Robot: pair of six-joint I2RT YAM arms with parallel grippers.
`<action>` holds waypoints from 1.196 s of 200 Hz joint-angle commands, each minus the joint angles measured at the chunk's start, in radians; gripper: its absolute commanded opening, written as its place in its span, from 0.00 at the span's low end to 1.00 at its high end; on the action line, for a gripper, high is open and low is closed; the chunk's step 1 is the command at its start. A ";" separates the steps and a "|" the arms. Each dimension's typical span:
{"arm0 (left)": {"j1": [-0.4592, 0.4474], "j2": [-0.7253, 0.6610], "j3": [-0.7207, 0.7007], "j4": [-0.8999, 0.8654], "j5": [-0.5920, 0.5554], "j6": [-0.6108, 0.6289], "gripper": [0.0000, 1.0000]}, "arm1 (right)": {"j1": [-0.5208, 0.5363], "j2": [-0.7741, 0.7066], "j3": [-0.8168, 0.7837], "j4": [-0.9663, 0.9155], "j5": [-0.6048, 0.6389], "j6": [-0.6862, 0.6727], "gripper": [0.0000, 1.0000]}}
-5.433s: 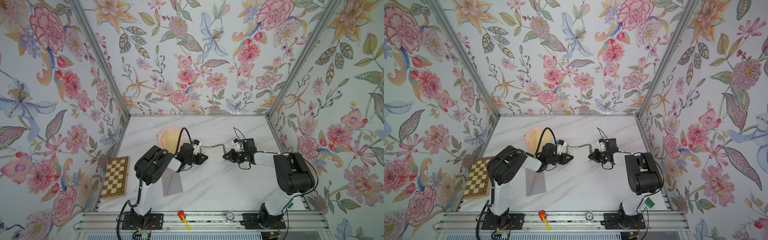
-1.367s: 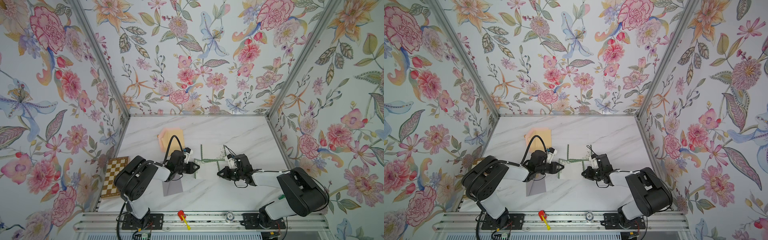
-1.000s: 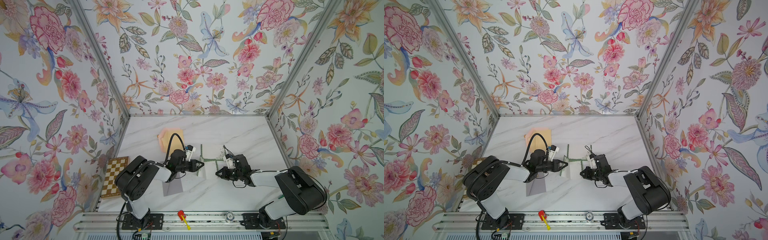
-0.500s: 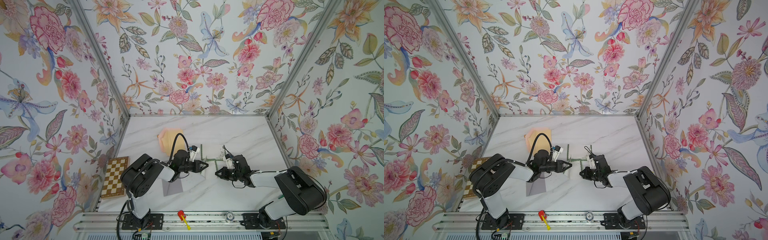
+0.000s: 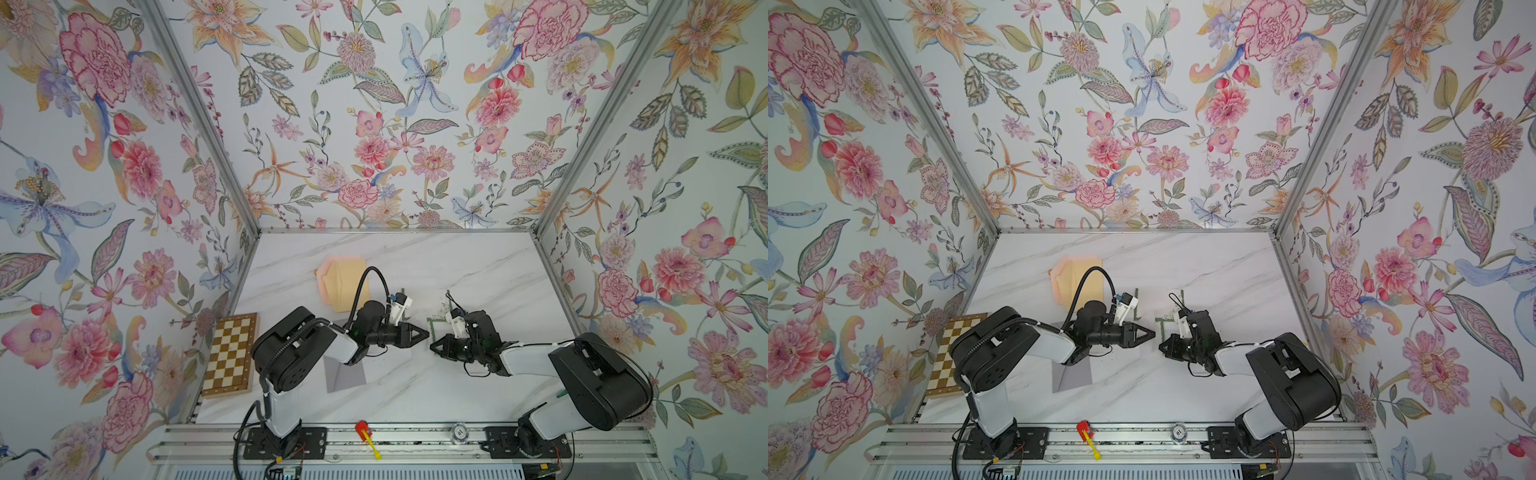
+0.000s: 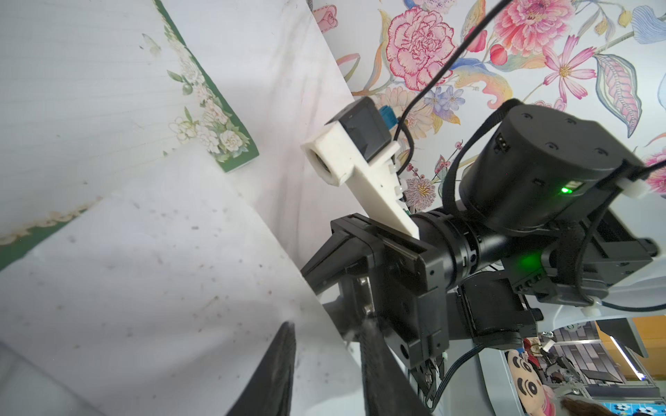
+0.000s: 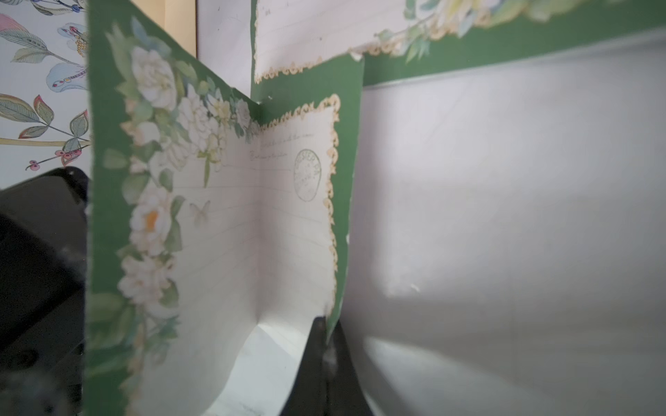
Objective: Fold the letter paper in half and place it into the envelope
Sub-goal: Fold the letter paper at the center of the board.
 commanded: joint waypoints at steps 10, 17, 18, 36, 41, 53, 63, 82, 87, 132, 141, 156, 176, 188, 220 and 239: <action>-0.006 0.044 -0.003 0.056 -0.004 -0.016 0.34 | 0.010 0.027 -0.027 -0.054 0.046 0.008 0.02; -0.006 0.057 -0.004 0.064 -0.006 -0.022 0.34 | 0.011 0.027 -0.030 -0.050 0.047 0.009 0.02; -0.006 0.059 -0.004 0.066 -0.006 -0.023 0.34 | 0.011 0.027 -0.030 -0.050 0.048 0.009 0.02; -0.006 0.097 -0.014 0.140 -0.001 -0.063 0.34 | 0.012 0.033 -0.039 -0.035 0.053 0.016 0.03; -0.006 0.105 -0.021 0.172 -0.004 -0.077 0.34 | 0.012 0.035 -0.041 -0.032 0.052 0.017 0.03; -0.006 0.132 -0.027 0.215 -0.010 -0.099 0.34 | 0.014 0.041 -0.042 -0.030 0.055 0.020 0.03; -0.006 0.156 -0.030 0.239 -0.011 -0.112 0.34 | 0.015 0.045 -0.043 -0.028 0.056 0.020 0.03; -0.006 0.184 -0.042 0.274 -0.026 -0.131 0.34 | 0.018 0.051 -0.046 -0.028 0.055 0.020 0.04; -0.006 0.187 -0.043 0.274 -0.030 -0.131 0.34 | 0.019 0.052 -0.045 -0.028 0.056 0.020 0.04; -0.006 0.148 -0.041 0.078 -0.102 -0.026 0.34 | 0.021 0.053 -0.039 -0.032 0.056 0.020 0.05; -0.006 0.144 -0.038 0.055 -0.105 -0.014 0.34 | 0.021 0.052 -0.037 -0.034 0.057 0.020 0.06; -0.006 0.143 -0.034 0.028 -0.112 -0.001 0.34 | 0.021 0.050 -0.038 -0.036 0.058 0.020 0.06; -0.006 0.149 -0.025 -0.001 -0.121 0.010 0.34 | 0.021 0.046 -0.037 -0.041 0.058 0.018 0.09; -0.006 0.153 -0.019 -0.023 -0.125 0.021 0.34 | 0.021 0.043 -0.035 -0.047 0.056 0.016 0.10; -0.006 0.157 -0.011 -0.049 -0.123 0.036 0.35 | 0.021 0.021 -0.018 -0.086 0.059 0.004 0.15; -0.006 0.146 -0.002 -0.090 -0.128 0.056 0.35 | 0.020 0.005 -0.007 -0.112 0.062 -0.007 0.19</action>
